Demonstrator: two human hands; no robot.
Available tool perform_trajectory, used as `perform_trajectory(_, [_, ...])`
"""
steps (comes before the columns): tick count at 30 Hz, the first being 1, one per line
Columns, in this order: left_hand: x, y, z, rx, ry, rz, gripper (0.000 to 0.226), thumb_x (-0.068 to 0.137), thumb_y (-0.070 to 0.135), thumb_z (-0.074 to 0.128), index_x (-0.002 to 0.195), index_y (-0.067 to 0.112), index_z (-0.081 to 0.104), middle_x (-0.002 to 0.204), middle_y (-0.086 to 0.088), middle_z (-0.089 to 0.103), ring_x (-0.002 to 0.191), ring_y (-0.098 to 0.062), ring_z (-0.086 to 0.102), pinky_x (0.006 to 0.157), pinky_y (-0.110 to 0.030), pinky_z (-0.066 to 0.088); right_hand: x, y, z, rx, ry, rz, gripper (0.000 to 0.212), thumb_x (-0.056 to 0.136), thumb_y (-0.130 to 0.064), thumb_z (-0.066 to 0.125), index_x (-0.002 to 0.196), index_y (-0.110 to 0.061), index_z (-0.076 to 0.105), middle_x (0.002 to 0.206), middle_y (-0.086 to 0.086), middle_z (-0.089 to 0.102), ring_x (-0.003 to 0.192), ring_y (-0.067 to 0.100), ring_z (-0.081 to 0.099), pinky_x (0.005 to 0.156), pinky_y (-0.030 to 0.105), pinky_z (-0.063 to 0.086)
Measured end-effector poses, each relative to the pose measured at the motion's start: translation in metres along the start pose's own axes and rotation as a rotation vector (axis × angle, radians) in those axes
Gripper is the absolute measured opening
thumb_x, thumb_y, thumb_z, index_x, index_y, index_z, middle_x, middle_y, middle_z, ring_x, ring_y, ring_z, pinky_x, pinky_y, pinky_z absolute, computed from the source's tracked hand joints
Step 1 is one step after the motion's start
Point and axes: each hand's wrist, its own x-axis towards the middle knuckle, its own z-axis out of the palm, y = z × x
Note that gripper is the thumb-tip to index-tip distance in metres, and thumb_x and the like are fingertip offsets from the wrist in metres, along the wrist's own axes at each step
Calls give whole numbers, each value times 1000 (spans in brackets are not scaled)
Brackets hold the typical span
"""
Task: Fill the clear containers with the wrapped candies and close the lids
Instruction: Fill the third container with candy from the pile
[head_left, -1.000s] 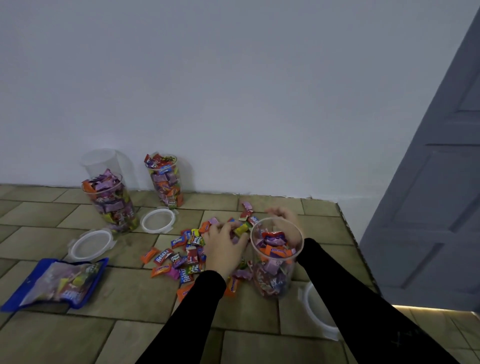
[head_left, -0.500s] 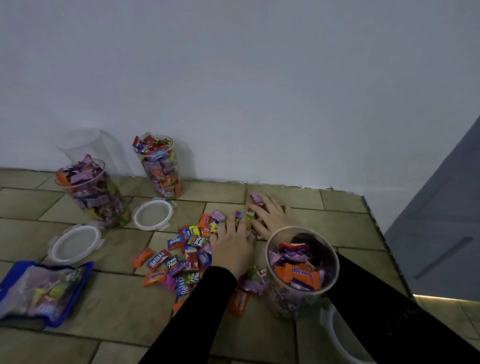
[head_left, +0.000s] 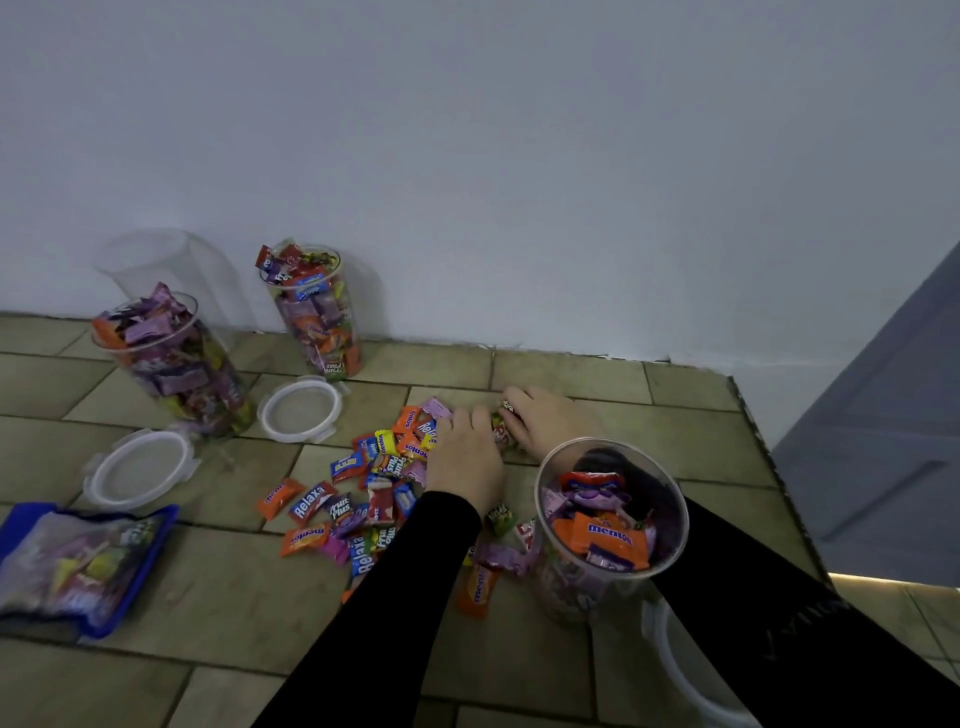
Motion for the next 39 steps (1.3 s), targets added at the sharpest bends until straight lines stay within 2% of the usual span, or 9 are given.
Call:
perform_trajectory(4, [-7, 1, -7, 36, -25, 34, 28, 101, 17, 34, 127, 7, 40, 129, -11, 46, 119, -27, 41, 101, -35, 27, -5, -1, -3, 47, -20, 25, 31, 99, -40, 40, 104, -11, 51, 95, 9, 63, 83, 29, 60, 64, 36, 45])
perform_trajectory(8, [-14, 1, -11, 25, -46, 53, 28, 102, 21, 39, 126, 8, 41, 130, -11, 47, 122, -26, 41, 106, -35, 27, -8, -3, -7, 253, -60, 159, 35, 96, -44, 47, 109, -12, 54, 93, 9, 63, 85, 27, 60, 73, 37, 47])
perform_trajectory(15, [-26, -4, -23, -151, -33, -9, 29, 97, 3, 42, 126, 6, 44, 132, -14, 45, 122, -28, 42, 100, -33, 35, -30, -4, -33, 535, -110, 264, 40, 97, -31, 52, 126, -3, 53, 99, 16, 63, 62, 8, 49, 49, 5, 36])
perform_trajectory(18, [-31, -1, -27, -241, 18, -25, 28, 95, -1, 42, 121, 6, 49, 126, -13, 49, 118, -28, 47, 94, -31, 37, -39, 2, -46, 496, 18, 266, 30, 95, -40, 53, 110, -16, 62, 87, 5, 65, 69, 11, 53, 55, 7, 36])
perform_trajectory(21, [-35, 6, -35, -352, 71, -28, 22, 97, 3, 43, 116, 7, 54, 117, -11, 53, 110, -26, 49, 88, -30, 37, -49, 6, -63, 541, 107, 258, 25, 94, -45, 51, 85, -23, 57, 68, -4, 60, 64, 10, 55, 61, 22, 40])
perform_trajectory(25, [-42, 15, -55, -510, 159, -11, 20, 99, 12, 46, 112, 4, 58, 110, -10, 54, 103, -25, 51, 80, -28, 35, -54, 4, -89, 606, 297, 222, 34, 93, -43, 55, 69, -19, 52, 56, -5, 56, 49, 1, 50, 52, 12, 37])
perform_trajectory(31, [-56, 27, -85, -739, 341, 27, 17, 100, 15, 47, 104, 6, 61, 96, -6, 59, 91, -21, 53, 67, -21, 27, -67, -8, -126, 766, 502, 187, 40, 93, -42, 56, 82, -3, 60, 71, 15, 63, 55, 11, 50, 55, 21, 38])
perform_trajectory(36, [-70, 42, -117, -948, 429, 32, 13, 100, 20, 48, 95, 15, 59, 72, 6, 56, 62, 0, 52, 54, -12, 34, -87, -29, -154, 977, 606, 156, 33, 95, -41, 53, 78, -14, 61, 60, -8, 55, 53, 7, 48, 53, 24, 37])
perform_trajectory(39, [-79, 53, -126, -1057, 459, 69, 12, 99, 24, 50, 97, 20, 61, 80, 5, 63, 69, -7, 56, 63, -19, 42, -101, -43, -160, 1124, 652, 159, 29, 96, -39, 51, 76, -20, 59, 60, -12, 56, 56, 5, 50, 47, 19, 36])
